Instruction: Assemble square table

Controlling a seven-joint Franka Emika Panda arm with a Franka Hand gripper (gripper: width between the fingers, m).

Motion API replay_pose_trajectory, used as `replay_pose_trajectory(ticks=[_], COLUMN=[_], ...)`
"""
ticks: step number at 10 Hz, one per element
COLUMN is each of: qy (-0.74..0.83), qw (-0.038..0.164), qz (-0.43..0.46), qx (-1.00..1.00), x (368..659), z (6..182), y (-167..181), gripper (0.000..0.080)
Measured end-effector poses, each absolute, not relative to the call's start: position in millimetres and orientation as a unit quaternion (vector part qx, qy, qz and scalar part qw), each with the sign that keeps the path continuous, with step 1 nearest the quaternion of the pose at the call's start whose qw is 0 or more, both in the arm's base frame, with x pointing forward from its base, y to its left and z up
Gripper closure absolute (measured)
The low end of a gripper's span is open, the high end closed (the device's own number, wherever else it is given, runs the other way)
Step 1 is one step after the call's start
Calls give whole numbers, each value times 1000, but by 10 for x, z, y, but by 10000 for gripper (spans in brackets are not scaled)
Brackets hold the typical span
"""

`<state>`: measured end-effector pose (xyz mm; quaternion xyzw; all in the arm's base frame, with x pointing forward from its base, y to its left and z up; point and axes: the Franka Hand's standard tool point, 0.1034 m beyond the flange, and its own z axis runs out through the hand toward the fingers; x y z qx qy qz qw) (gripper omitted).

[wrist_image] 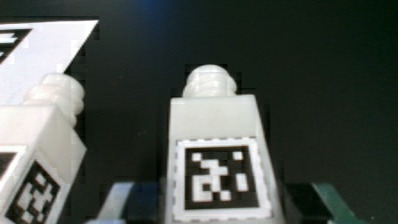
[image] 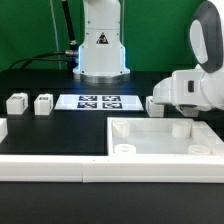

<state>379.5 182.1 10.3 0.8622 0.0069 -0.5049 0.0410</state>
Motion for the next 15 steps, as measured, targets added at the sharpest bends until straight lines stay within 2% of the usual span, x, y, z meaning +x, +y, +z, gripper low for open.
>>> replay_pose_trajectory(ticks=[3,4,5,6,7,8,9,11,13,15], qy=[7,18,23,22,27,33,38,38,52,37], qw=[41,33,21,15,9,7,16,12,-1,-8], qz=[-505,-506,-496,-481,-481,-475,-419,-357,-255,-194], qx=[862,862,868,876,876,879,907,933,965,980], x=[3797,3837,4021,4177,4242,4330,4485,4429,4793,5229], z=[103,140,330,603,830,1010,1156,1099,1151,1479], y=[1820,1774,1601,1460,1359,1261,1202,1231,1214,1273], gripper=[511,511,511,509,509,509,509,509,509,509])
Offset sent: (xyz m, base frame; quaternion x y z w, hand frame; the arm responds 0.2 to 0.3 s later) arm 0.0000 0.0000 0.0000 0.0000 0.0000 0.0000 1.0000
